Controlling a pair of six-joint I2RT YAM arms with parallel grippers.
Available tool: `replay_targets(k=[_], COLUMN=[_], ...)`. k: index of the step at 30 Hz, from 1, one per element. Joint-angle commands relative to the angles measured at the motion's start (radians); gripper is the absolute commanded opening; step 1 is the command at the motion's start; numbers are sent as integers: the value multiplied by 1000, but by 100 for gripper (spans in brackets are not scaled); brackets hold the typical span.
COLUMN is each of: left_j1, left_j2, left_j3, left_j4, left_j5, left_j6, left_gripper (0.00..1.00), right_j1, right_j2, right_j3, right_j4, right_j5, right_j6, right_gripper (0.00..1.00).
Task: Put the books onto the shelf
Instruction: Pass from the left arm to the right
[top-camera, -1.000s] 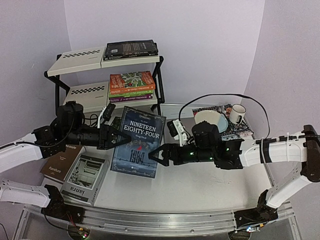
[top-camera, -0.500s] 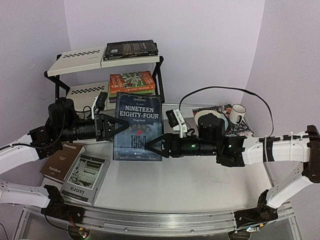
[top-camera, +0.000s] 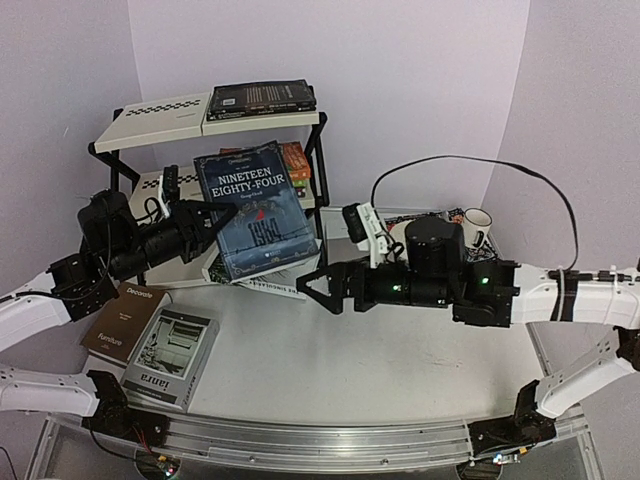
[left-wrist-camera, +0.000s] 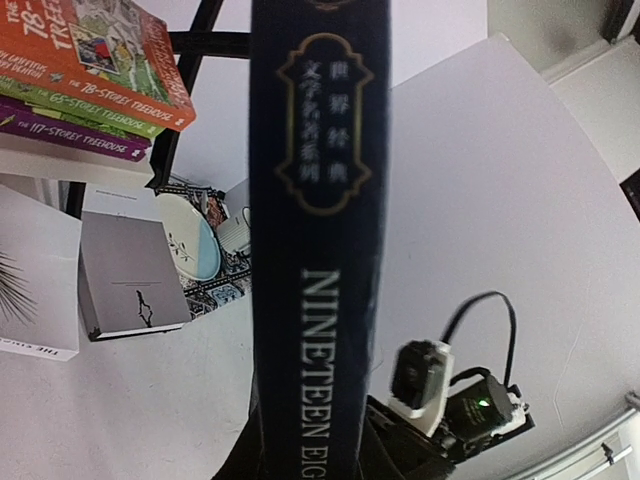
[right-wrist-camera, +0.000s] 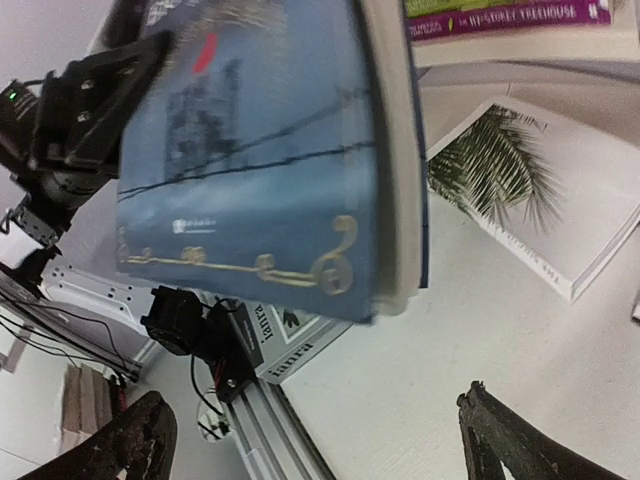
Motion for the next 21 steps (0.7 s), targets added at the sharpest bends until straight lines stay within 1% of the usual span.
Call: replay_targets(k=[1, 3, 5, 9, 12, 17, 21], left_j1=[0, -1, 0, -2, -2, -3, -3], left_j2=[23, 39, 52, 78, 97, 119, 122], left_j3=[92, 93, 94, 94, 95, 99, 101], left_j4=[150, 146, 142, 138, 130, 110, 102], left_j5=[-77, -89, -99, -111, -113, -114, -116], left_j6=[-91, -117, -138, -183, -219, -248, -241], left_gripper=[0, 0, 0, 2, 3, 2, 2], right_j1=[27, 55, 97, 218, 285, 374, 403], right_j2=[-118, -114, -77, 27, 123, 292, 402], right_j3=[103, 173, 252, 406, 525, 686, 773], right_j4=[-192, -284, -383, -474, -551, -587, -588], right_j5=[175, 235, 303, 481, 600, 796, 909], right_j6=[-323, -409, -481, -626, -682, -789, -869], right_gripper=[94, 91, 90, 89, 87, 87, 86])
